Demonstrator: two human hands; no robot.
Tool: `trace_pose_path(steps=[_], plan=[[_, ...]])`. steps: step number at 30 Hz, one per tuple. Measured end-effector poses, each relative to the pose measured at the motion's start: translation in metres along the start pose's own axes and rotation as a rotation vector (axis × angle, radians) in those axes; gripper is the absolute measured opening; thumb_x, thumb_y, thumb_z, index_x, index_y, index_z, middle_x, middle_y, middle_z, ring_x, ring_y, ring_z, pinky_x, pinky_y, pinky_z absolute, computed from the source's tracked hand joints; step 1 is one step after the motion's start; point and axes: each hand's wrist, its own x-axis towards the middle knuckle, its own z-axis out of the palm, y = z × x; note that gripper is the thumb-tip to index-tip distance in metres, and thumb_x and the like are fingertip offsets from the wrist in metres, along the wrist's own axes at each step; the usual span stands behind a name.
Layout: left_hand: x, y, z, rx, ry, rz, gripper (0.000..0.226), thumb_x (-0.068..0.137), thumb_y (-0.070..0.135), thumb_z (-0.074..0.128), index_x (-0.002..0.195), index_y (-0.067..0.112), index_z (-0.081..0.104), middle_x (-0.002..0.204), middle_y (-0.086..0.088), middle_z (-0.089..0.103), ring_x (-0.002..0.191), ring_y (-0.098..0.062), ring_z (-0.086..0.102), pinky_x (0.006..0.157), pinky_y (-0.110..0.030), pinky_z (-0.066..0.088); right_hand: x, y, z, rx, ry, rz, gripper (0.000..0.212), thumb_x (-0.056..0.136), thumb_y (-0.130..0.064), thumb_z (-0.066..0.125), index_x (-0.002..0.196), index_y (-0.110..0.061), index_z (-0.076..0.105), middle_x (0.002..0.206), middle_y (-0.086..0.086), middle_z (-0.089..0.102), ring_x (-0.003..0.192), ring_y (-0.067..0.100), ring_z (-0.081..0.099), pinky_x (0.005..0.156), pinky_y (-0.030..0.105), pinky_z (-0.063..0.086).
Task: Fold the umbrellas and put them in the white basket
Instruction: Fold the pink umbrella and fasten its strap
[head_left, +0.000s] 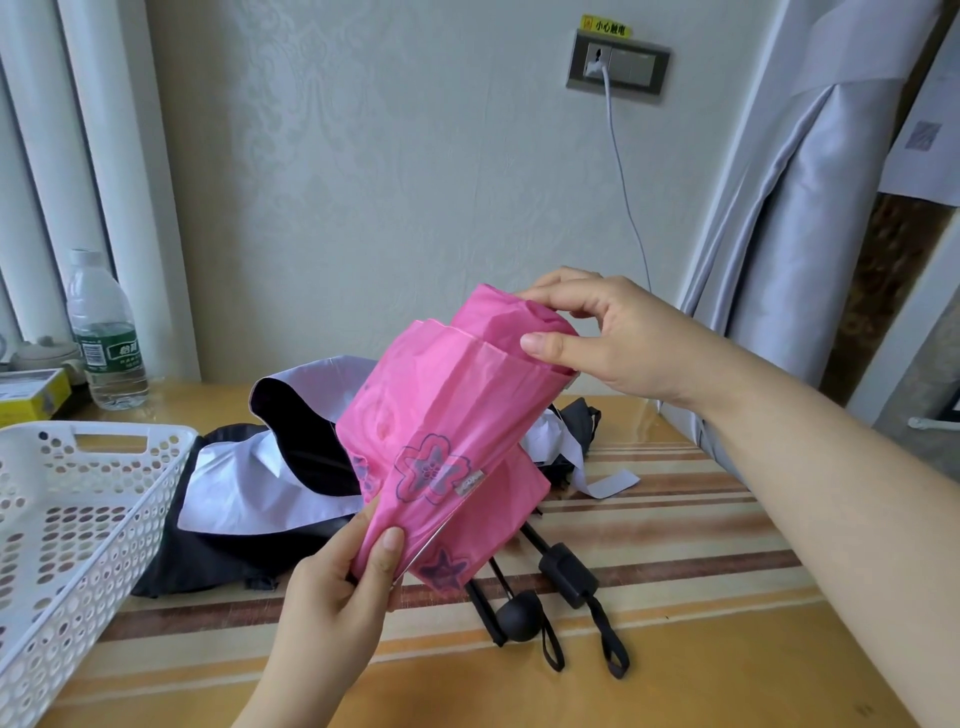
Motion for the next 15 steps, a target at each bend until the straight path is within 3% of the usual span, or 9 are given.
trace_pose_path(steps=[4, 7, 9, 11, 13, 15], plan=[[-0.001, 0.003, 0.001, -0.017, -0.021, 0.009, 0.044, 0.082, 0.047, 0.055, 0.115, 0.019, 0.066, 0.047, 0.0, 0.049, 0.045, -0.003, 0.043, 0.046, -0.016, 0.039, 0.002, -0.003, -0.001, -0.039, -0.016, -0.002, 0.02, 0.088, -0.02, 0.067, 0.108, -0.025, 0.066, 0.098, -0.015, 0.06, 0.095, -0.004, 0.057, 0.091, 0.006, 0.034], [-0.002, 0.008, 0.003, -0.071, -0.037, -0.043, 0.036, 0.093, 0.031, 0.055, 0.106, 0.0, 0.067, 0.046, -0.003, 0.046, 0.042, -0.005, 0.04, 0.044, -0.013, 0.036, -0.001, -0.003, -0.003, 0.018, -0.009, -0.007, 0.01, 0.087, -0.025, 0.068, 0.095, -0.031, 0.067, 0.091, -0.02, 0.065, 0.093, -0.008, 0.058, 0.098, 0.016, 0.038], [-0.002, 0.015, 0.003, -0.132, -0.048, -0.07, 0.026, 0.092, 0.032, 0.052, 0.092, 0.014, 0.071, 0.046, -0.004, 0.046, 0.042, -0.008, 0.04, 0.043, -0.015, 0.035, -0.003, -0.002, -0.003, 0.09, 0.03, -0.023, 0.013, 0.081, -0.034, 0.067, 0.094, -0.031, 0.069, 0.094, -0.018, 0.067, 0.097, -0.003, 0.06, 0.101, 0.022, 0.04], [-0.002, 0.02, 0.003, -0.171, -0.054, -0.065, 0.027, 0.095, 0.033, 0.052, 0.074, 0.028, 0.069, 0.047, -0.005, 0.048, 0.043, -0.011, 0.042, 0.043, -0.018, 0.034, -0.005, 0.0, -0.001, 0.114, 0.111, -0.037, 0.015, 0.076, -0.039, 0.066, 0.088, -0.031, 0.07, 0.096, -0.016, 0.065, 0.096, -0.004, 0.06, 0.099, 0.016, 0.039], [-0.004, 0.022, 0.004, -0.194, -0.058, -0.067, 0.029, 0.096, 0.025, 0.049, 0.073, 0.023, 0.068, 0.046, -0.007, 0.049, 0.042, -0.012, 0.042, 0.042, -0.019, 0.035, -0.006, 0.003, 0.006, 0.036, 0.244, -0.053, 0.009, 0.078, -0.038, 0.069, 0.077, -0.029, 0.069, 0.092, -0.015, 0.06, 0.089, -0.007, 0.058, 0.092, 0.01, 0.037], [-0.006, 0.024, 0.007, -0.221, -0.067, -0.081, 0.03, 0.094, 0.016, 0.046, 0.073, 0.017, 0.066, 0.046, -0.008, 0.05, 0.041, -0.012, 0.042, 0.042, -0.018, 0.035, -0.005, 0.008, 0.011, -0.038, 0.349, -0.064, 0.015, 0.083, -0.029, 0.072, 0.072, -0.019, 0.068, 0.088, -0.013, 0.054, 0.084, -0.006, 0.054, 0.086, 0.007, 0.035]])
